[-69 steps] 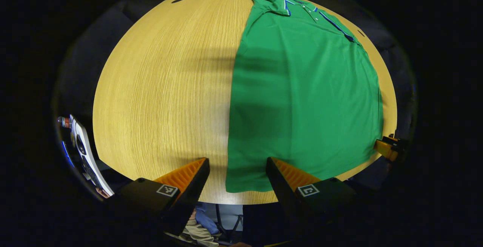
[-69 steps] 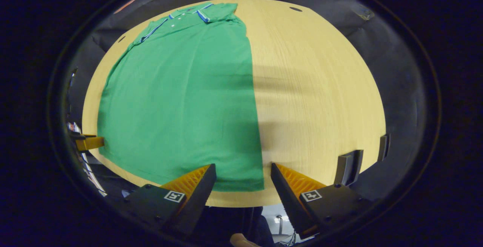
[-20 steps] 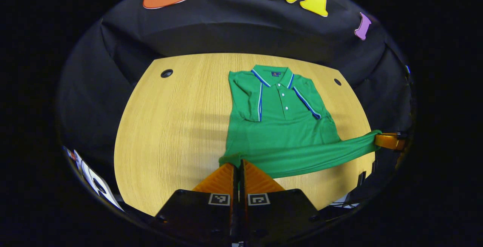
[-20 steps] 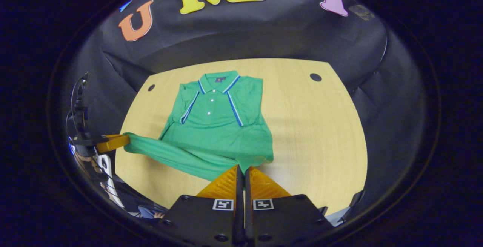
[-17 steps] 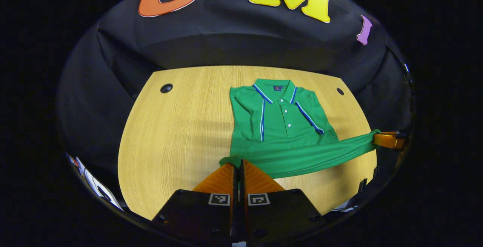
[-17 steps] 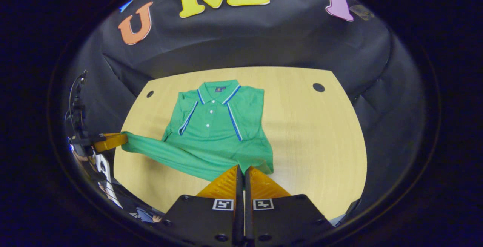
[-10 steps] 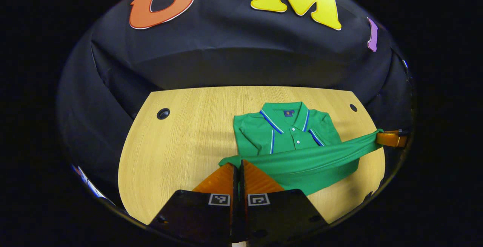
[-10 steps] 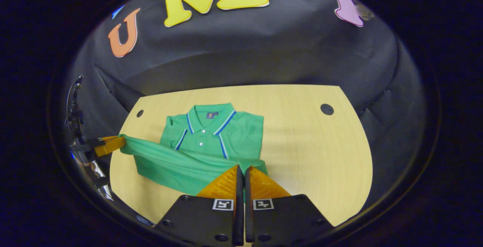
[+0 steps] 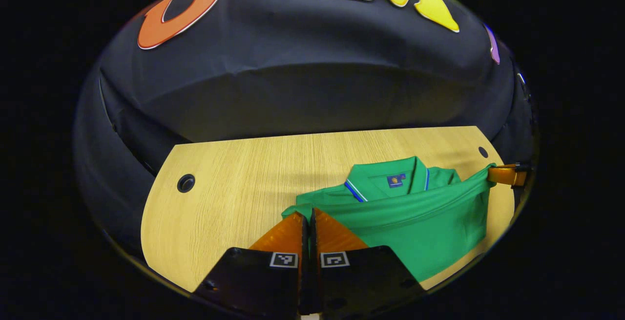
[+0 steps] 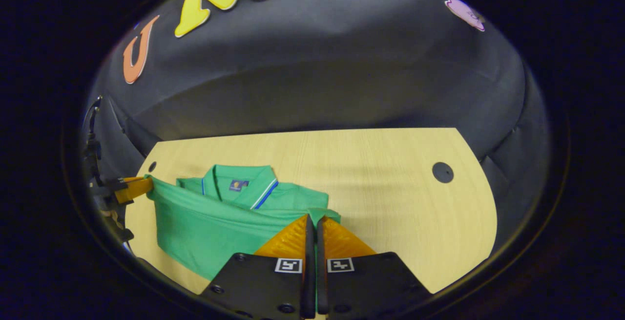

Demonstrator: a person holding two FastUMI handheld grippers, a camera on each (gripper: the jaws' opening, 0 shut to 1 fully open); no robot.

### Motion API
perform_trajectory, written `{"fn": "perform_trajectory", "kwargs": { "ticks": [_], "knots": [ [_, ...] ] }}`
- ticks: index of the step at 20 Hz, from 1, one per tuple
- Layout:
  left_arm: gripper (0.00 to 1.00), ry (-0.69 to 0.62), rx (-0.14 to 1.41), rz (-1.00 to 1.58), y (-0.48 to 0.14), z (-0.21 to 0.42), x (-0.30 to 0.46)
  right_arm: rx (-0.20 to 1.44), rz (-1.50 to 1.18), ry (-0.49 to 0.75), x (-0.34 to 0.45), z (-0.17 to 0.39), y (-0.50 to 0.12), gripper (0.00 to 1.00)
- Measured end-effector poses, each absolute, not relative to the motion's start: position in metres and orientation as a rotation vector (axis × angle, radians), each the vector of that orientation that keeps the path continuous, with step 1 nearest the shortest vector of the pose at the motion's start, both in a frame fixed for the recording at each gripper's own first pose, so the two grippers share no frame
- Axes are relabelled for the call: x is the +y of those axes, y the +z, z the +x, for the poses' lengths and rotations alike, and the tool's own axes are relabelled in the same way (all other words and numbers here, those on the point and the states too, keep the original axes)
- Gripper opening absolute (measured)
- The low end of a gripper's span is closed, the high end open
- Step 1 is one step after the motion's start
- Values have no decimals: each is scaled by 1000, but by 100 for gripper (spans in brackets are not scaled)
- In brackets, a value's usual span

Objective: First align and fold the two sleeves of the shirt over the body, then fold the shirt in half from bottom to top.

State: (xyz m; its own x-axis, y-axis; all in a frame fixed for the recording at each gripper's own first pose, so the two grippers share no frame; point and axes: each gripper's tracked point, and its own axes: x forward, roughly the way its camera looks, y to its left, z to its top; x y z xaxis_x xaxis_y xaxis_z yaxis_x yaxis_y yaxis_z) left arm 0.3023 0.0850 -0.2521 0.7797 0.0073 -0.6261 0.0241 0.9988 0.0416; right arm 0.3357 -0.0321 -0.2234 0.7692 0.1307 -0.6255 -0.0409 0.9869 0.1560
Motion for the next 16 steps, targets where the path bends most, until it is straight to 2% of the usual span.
{"fn": "perform_trajectory", "kwargs": {
  "ticks": [1, 7, 8, 9, 10, 12, 14, 15, 16],
  "knots": [
    [3, -5, 685, 45, -259, 306, 86, 690, 140, 97, -31, 344, -228, 4],
    [4, 1, 709, 108, -288, 326, 90, 707, 100, 92, -27, 377, -263, 5],
    [0, -1, 708, 119, -290, 328, 90, 715, 106, 84, -27, 379, -267, 6],
    [6, 1, 704, 122, -290, 330, 90, 720, 113, 79, -27, 380, -272, 6],
    [6, 6, 703, 125, -291, 331, 89, 723, 123, 77, -27, 381, -274, 5],
    [9, 13, 703, 127, -292, 330, 90, 729, 134, 65, -30, 380, -272, 13],
    [24, 21, 699, 126, -288, 330, 94, 737, 168, 56, -29, 377, -269, 26],
    [40, 15, 696, 114, -286, 328, 92, 735, 174, 60, -29, 373, -265, 22],
    [55, 4, 691, 92, -280, 325, 88, 731, 174, 65, -29, 368, -258, 36]
  ]
}}
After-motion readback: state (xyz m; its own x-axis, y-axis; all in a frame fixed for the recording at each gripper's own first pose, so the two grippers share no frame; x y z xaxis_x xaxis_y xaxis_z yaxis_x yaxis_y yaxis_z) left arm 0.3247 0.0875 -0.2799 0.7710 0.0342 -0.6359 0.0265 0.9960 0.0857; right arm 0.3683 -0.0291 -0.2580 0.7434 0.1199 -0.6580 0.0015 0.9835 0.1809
